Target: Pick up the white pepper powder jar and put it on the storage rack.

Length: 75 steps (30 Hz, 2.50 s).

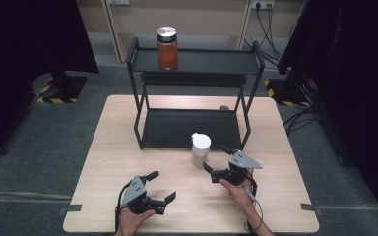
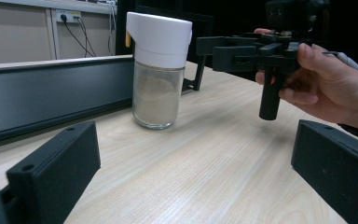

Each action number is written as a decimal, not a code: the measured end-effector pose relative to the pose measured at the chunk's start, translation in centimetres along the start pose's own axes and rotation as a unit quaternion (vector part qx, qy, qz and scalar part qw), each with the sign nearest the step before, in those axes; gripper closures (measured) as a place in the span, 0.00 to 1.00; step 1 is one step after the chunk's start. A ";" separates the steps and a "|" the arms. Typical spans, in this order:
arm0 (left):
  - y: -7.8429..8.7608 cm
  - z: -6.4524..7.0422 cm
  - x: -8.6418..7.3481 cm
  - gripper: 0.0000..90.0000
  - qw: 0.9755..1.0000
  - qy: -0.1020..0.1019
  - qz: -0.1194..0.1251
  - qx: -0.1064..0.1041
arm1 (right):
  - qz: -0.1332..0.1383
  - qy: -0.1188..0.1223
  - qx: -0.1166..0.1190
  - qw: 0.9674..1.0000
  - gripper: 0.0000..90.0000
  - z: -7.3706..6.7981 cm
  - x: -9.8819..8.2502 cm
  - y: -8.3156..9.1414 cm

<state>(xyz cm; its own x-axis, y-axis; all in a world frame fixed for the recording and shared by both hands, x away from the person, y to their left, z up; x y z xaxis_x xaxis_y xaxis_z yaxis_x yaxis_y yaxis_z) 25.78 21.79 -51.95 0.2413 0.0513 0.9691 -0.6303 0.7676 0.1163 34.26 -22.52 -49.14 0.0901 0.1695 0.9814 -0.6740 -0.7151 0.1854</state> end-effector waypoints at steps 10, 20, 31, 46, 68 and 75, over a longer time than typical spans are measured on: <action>0.1 0.0 0.0 0.01 1.000 0.000 0.002 0.002 | -0.010 0.001 -0.003 1.000 0.02 0.0 0.4 -1.7; 0.1 0.0 0.0 0.01 1.000 0.001 0.002 0.002 | -0.015 -0.003 0.001 1.000 0.03 0.0 0.5 -3.0; 0.1 -0.1 0.0 0.01 1.000 0.003 0.002 0.002 | -0.023 -0.002 -0.001 1.000 0.08 0.4 0.5 -4.4; 0.1 -0.1 0.0 0.01 1.000 0.002 0.002 0.000 | -0.021 0.001 0.021 1.000 0.33 0.8 0.3 -5.7; 0.1 -0.1 0.0 0.01 1.000 0.004 0.002 0.000 | -0.005 0.006 0.013 1.000 0.34 2.0 3.5 -3.1; 0.1 -0.1 0.0 0.01 1.000 0.004 0.002 0.001 | 0.003 0.004 0.014 1.000 0.34 2.6 5.9 -1.6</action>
<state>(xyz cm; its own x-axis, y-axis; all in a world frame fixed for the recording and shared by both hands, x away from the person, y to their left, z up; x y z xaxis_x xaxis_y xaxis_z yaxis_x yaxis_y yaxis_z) 25.80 21.88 -51.93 0.2446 0.0599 0.9678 -0.6325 0.7664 0.1124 37.80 -22.13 -43.56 0.0809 0.1709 0.9820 -0.6536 -0.7347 0.1817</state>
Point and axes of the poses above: each handheld gripper's, and its own axes: y roughly backward along the jaws, x roughly out of its top, z roughly to its right, the point moved 6 cm from there along -y, roughly forward along the jaws, and after that the axes turned 4 degrees about y, right-handed, at the moved point
